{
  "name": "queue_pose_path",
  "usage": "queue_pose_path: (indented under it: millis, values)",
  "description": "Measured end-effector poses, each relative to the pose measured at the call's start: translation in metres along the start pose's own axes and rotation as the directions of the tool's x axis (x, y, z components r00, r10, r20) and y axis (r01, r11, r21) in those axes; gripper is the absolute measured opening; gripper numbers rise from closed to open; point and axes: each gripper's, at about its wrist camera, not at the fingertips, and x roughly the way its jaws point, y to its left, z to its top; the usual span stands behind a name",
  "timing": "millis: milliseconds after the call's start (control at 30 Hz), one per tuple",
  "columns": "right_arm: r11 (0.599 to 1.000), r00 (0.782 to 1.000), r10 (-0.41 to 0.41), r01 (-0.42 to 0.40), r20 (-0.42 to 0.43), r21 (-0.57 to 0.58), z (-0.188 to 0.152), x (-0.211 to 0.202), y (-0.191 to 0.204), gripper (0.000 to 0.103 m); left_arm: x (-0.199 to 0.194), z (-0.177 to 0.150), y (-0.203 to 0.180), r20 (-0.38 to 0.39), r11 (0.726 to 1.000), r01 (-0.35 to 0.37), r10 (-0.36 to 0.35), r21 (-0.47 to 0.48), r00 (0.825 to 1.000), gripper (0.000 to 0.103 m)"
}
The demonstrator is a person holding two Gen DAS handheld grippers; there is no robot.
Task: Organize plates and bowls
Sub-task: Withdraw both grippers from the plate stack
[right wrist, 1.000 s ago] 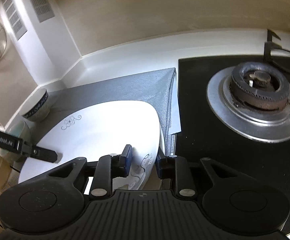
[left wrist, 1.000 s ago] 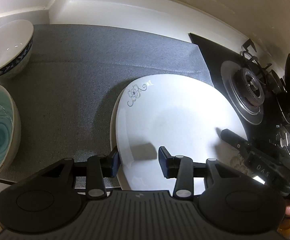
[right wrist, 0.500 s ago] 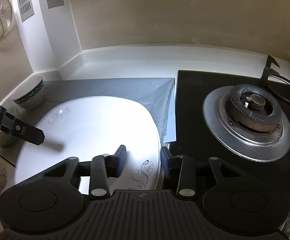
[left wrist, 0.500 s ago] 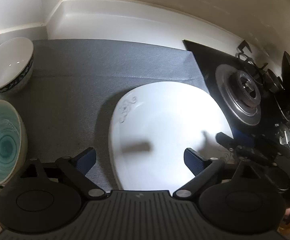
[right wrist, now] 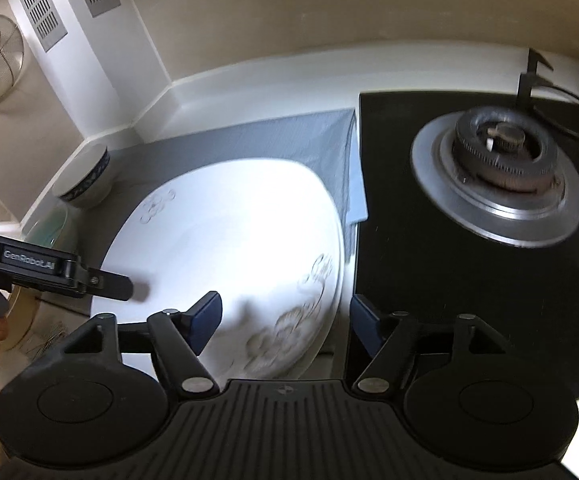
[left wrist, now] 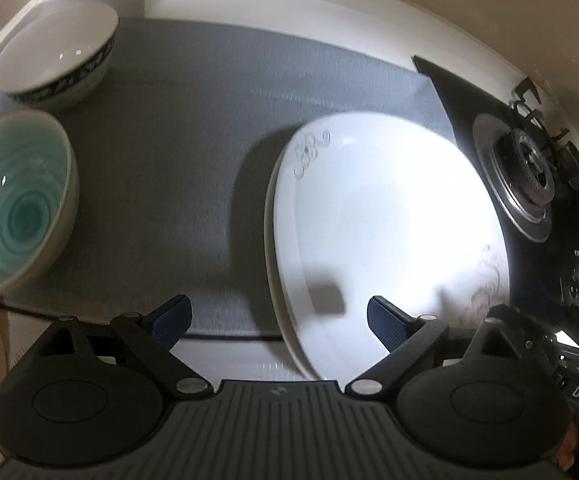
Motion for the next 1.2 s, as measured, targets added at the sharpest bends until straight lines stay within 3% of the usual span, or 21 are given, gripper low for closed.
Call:
queue_pose_path:
  millis: [133,533,800,1100,1200]
  values:
    - [1.0,0.999,0.005,-0.005,-0.047,0.012,-0.006,-0.004,0.006,0.075,-0.002,-0.008,-0.003,-0.007,1.0,-0.005,0.005,0.008,1.0,0.102]
    - [0.992,0.988,0.057,-0.04,-0.144,0.119,-0.015,0.001,0.003,0.075,0.004,-0.02,-0.009,-0.036,1.0,-0.003,0.002,-0.026,0.999,0.102]
    - [0.986,0.984,0.085,-0.06,-0.158,0.156,-0.017,0.006,0.001,0.075,0.006,-0.026,-0.008,-0.043,0.999,-0.007,0.006,-0.032,0.999,0.102]
    - [0.958,0.971,0.188,-0.148,-0.148,0.246,-0.023,0.023,-0.008,0.076,0.017,-0.025,0.005,-0.054,0.995,0.032,-0.038,-0.098,0.998,0.103]
    - [0.94,0.969,0.217,-0.175,-0.117,0.295,-0.025,0.028,-0.014,0.077,0.017,-0.024,0.008,-0.025,0.993,0.046,-0.049,-0.112,0.998,0.103]
